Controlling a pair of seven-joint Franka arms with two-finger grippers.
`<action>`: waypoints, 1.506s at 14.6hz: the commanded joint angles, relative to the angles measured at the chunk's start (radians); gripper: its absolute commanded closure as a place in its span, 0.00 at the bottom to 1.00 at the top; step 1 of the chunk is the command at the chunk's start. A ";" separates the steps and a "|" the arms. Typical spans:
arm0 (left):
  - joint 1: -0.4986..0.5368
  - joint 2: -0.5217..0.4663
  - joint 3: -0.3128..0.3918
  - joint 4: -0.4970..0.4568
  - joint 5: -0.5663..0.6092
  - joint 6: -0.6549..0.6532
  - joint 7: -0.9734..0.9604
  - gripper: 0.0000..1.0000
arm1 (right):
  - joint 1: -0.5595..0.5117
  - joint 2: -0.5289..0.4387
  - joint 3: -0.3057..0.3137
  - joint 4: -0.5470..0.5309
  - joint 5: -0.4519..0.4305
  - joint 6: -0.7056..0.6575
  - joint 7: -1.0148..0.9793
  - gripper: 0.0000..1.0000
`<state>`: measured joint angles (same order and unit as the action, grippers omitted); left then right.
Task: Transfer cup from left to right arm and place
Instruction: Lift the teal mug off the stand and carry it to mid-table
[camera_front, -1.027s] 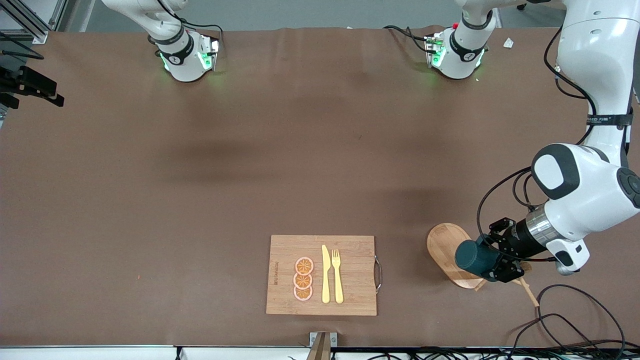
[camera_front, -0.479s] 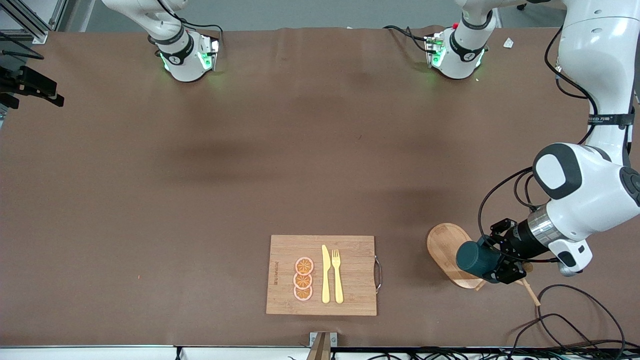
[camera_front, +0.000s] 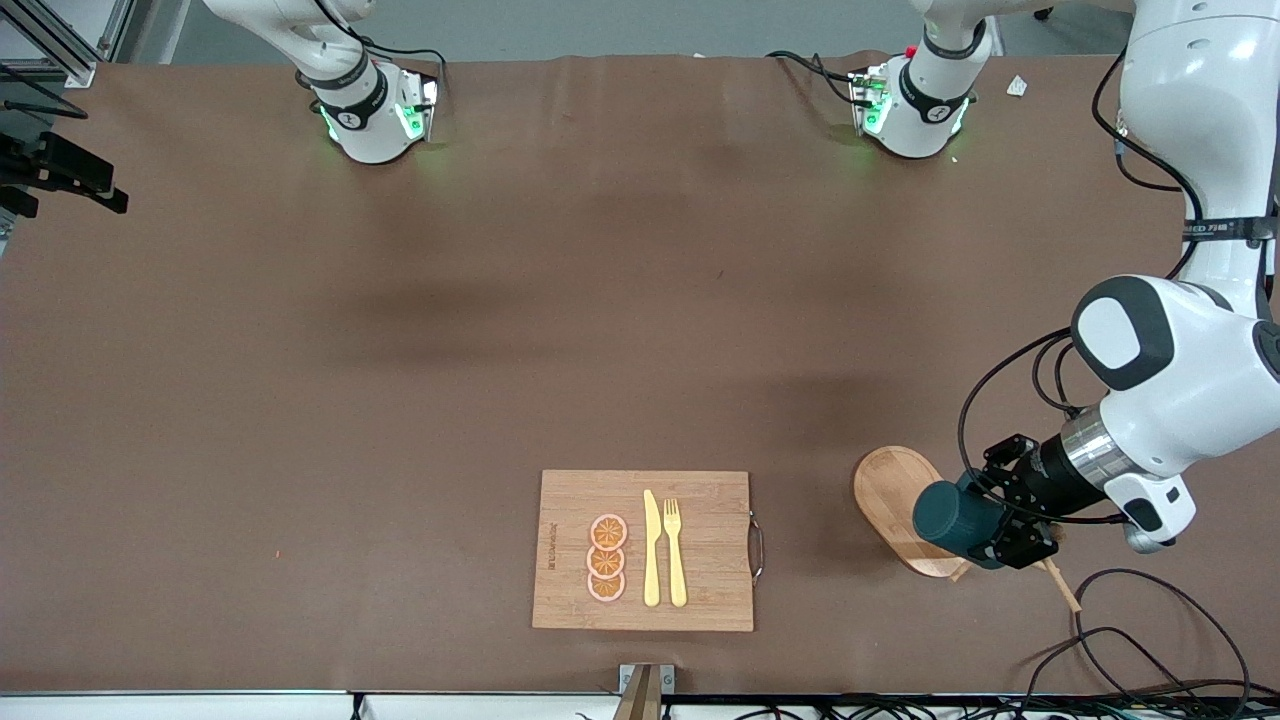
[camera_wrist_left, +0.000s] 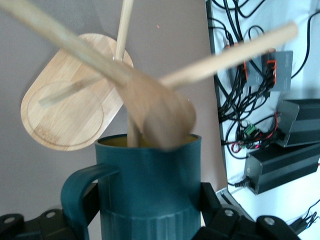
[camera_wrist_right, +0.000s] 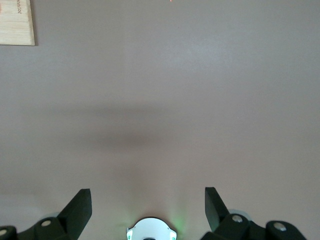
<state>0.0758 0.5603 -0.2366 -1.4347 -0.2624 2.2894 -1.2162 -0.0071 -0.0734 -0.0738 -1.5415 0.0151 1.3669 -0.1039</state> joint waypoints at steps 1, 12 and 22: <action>-0.027 -0.052 0.003 -0.007 -0.005 -0.060 -0.009 0.15 | -0.005 -0.022 0.005 -0.017 0.002 -0.002 0.004 0.00; -0.289 -0.073 0.003 0.007 0.247 -0.100 -0.299 0.15 | -0.002 -0.022 0.008 -0.016 0.003 0.008 0.003 0.00; -0.672 0.101 0.026 0.114 0.725 -0.094 -0.531 0.15 | -0.007 -0.022 0.005 -0.016 0.002 0.006 -0.014 0.00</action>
<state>-0.5371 0.6103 -0.2314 -1.3776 0.3836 2.1990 -1.7213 -0.0070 -0.0734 -0.0735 -1.5415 0.0153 1.3686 -0.1073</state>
